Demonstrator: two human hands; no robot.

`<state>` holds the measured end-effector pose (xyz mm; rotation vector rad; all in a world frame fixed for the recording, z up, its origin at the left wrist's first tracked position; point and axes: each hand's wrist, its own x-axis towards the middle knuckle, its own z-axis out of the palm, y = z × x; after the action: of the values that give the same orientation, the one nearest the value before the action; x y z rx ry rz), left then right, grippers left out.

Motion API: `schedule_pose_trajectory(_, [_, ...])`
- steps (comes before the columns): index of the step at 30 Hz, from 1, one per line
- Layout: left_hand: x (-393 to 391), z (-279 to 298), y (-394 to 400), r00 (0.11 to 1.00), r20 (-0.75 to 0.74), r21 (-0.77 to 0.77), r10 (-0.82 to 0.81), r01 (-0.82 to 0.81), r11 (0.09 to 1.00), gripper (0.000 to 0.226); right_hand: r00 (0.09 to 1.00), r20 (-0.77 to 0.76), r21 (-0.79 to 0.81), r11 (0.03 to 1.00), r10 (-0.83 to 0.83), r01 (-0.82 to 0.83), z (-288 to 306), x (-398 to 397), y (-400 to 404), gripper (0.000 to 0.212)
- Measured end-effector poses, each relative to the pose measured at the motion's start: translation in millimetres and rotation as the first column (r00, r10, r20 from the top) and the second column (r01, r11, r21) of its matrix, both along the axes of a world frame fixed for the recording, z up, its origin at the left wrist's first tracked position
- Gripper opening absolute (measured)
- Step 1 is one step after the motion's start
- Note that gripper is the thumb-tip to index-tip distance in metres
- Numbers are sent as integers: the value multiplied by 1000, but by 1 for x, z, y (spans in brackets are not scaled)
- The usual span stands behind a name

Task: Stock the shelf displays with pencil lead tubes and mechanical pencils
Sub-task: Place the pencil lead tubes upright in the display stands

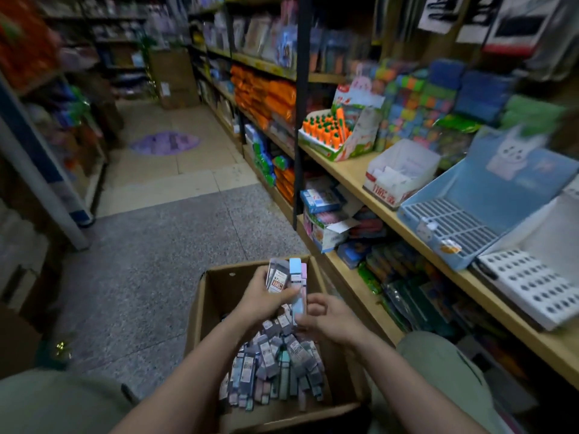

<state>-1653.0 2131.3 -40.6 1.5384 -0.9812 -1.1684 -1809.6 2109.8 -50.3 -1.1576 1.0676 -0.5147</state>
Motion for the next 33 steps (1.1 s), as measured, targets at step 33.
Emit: schedule_pose_trajectory(33, [-22, 63, -197, 919, -118, -189, -376, 351, 917, 36, 654, -207, -919, 374, -727, 125, 186, -115, -172, 50])
